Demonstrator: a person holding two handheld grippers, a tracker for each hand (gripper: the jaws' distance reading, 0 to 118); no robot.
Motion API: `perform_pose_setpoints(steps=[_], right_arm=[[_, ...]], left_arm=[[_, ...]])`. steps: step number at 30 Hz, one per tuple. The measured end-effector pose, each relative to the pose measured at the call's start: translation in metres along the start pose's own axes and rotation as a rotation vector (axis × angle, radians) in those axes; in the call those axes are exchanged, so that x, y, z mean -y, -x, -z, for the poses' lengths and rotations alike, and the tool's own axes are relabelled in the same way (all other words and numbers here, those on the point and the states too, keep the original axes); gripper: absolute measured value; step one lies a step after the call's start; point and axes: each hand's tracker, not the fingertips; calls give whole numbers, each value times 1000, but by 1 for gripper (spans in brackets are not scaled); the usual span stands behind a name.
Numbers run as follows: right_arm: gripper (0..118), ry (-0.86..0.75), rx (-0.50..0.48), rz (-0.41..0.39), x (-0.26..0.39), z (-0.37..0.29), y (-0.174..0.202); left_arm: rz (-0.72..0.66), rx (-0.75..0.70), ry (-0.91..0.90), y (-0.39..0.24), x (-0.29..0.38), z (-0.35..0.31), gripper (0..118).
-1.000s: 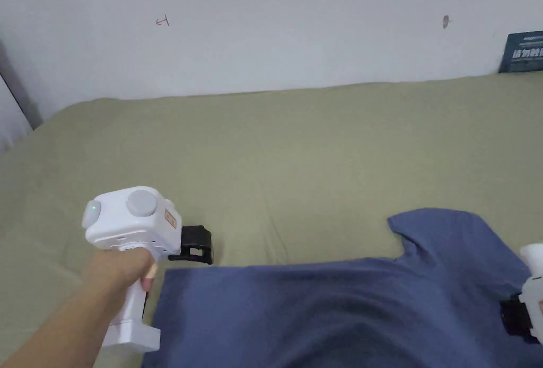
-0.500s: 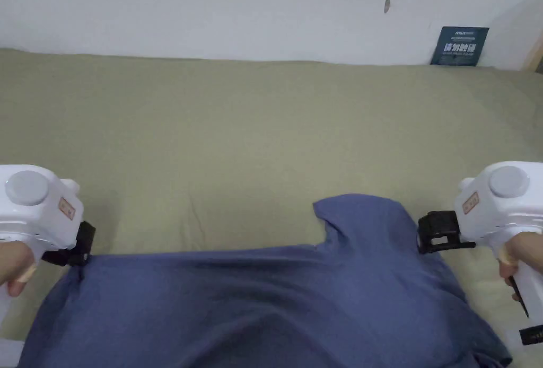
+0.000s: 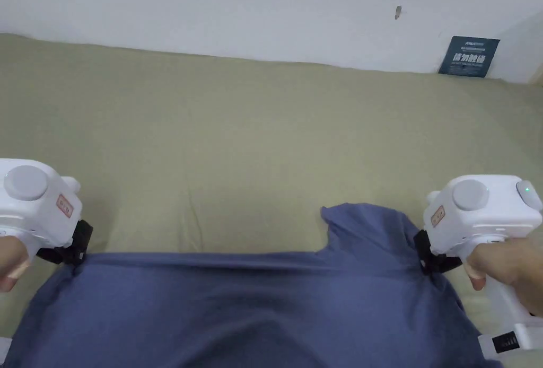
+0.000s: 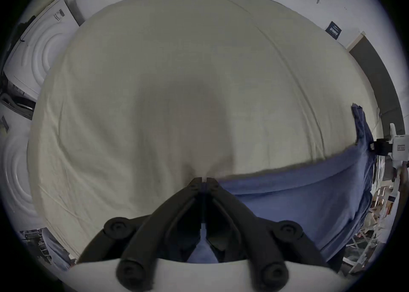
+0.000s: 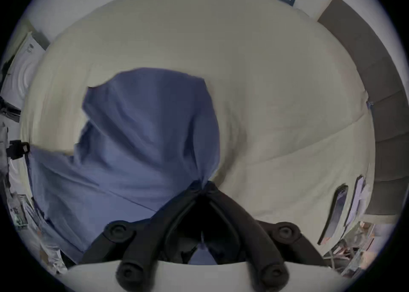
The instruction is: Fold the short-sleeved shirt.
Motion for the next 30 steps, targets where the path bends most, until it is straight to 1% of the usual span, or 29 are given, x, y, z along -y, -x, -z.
perform_pose_setpoints(steps=[1,4,8,11,13,18,21,24,28,30], right_arm=[[0,-19,-2,-20,-1,-8,3],[0,-51,-41,-18,13,-45,1],[0,-119,-65,-41,40,-88,-9],[0,-141,-71,-55,63,-118,-16],[0,-164,-97,-39,87,-139,-24],[0,-188,-99,-63,154,-169,-30],[0,-170,-109,-62,200,-171,-30],[0,-135,-104,-52,245,-160,-31],[0,-69,-119,22,292,-129,-36],[0,-40,-113,29,304,-110,-38]], left_arm=[[-4,6,-16,1,2,-5,3],[5,27,-44,3,9,-27,3],[52,50,-106,9,29,-72,3],[58,66,-154,14,56,-107,3],[62,89,-174,19,81,-129,3],[90,87,-199,23,146,-159,3],[70,108,-196,26,189,-159,3],[48,129,-148,29,230,-144,3],[-5,138,-98,36,277,-111,3],[-47,117,-87,42,292,-94,3]])
